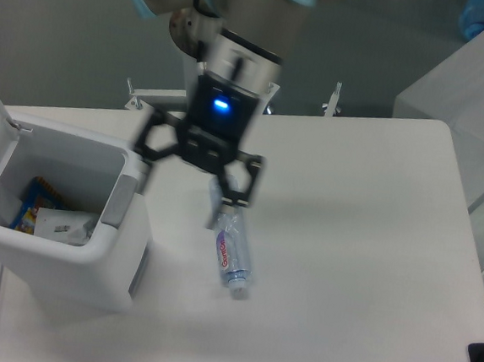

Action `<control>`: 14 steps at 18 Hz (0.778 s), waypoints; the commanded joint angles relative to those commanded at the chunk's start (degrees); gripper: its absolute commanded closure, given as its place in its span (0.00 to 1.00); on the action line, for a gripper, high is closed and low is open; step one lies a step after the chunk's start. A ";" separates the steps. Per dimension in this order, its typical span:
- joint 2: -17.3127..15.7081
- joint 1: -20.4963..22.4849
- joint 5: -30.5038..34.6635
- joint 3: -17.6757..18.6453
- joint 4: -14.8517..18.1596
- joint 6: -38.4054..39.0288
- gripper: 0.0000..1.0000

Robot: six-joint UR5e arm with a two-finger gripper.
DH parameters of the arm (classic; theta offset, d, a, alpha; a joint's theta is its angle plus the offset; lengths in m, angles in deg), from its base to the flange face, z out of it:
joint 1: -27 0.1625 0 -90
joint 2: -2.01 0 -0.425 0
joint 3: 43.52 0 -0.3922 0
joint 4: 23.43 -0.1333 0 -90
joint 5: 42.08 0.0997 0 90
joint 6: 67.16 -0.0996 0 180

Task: Place the trash in the trash can

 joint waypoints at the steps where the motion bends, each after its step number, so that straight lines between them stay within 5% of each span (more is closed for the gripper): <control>1: 0.70 0.79 2.27 0.09 0.00 -2.19 0.00; 5: 3.78 5.00 12.03 1.23 -0.09 -12.91 0.00; 10: 7.82 8.45 14.67 -0.35 -0.09 -20.03 0.00; 14: 9.94 9.14 22.84 0.18 0.17 -38.23 0.00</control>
